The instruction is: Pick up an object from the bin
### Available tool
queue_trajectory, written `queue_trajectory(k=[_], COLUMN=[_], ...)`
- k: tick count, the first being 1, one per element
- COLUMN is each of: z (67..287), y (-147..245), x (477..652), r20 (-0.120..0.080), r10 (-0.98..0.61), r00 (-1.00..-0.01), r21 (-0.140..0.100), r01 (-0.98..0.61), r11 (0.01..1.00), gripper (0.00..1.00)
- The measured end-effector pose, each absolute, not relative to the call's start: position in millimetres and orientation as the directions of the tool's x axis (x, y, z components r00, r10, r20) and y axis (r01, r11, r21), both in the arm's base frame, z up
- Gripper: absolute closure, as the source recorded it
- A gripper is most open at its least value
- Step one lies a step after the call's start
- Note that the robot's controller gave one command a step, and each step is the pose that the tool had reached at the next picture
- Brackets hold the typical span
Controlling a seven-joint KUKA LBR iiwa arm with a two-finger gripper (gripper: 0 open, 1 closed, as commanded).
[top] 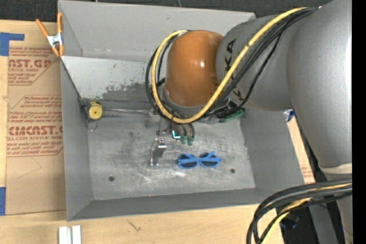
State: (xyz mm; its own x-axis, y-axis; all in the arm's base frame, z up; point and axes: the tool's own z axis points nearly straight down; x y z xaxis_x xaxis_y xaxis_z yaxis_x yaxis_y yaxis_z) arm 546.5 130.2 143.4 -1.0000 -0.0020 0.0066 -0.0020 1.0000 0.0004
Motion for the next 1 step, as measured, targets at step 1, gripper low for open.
queue_trajectory(k=[1], z=[71.2], y=[52.7], x=[511.7], r20=[-0.011], r10=[-0.11], r00=[-0.994], r21=[0.003], r01=[-0.11], r11=[0.994], gripper=[0.0])
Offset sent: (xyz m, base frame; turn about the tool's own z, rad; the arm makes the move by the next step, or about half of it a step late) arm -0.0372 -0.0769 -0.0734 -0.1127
